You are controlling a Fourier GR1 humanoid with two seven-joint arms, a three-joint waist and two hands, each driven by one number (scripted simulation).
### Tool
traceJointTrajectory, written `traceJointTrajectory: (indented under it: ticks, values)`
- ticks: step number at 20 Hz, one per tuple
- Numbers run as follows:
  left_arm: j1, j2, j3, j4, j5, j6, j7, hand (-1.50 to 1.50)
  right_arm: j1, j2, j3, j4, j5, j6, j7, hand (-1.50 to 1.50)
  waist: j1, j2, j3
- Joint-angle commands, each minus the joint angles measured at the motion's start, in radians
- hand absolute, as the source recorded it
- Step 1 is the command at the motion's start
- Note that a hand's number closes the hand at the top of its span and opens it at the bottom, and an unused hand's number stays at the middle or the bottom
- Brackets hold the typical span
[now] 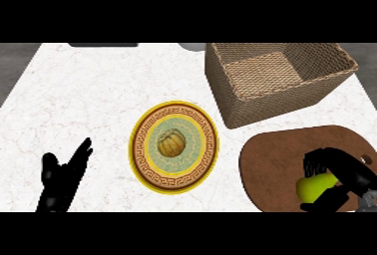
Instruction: Pick the pear from the cutting board and place it in the basket
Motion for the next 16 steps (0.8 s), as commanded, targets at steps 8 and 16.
traceJointTrajectory:
  ticks: [8,16]
  values:
    - [-0.004,-0.017,-0.023,0.025,-0.019,0.009,0.056,0.0,-0.135,0.389,0.647,-0.166,0.53,-0.109,0.4,1.5,0.024,0.006,-0.004]
    - [0.027,-0.017,-0.002,0.041,-0.01,-0.001,0.005,0.0,-0.078,0.477,0.59,-0.399,0.195,-0.437,0.466,1.5,-0.001,0.013,0.002]
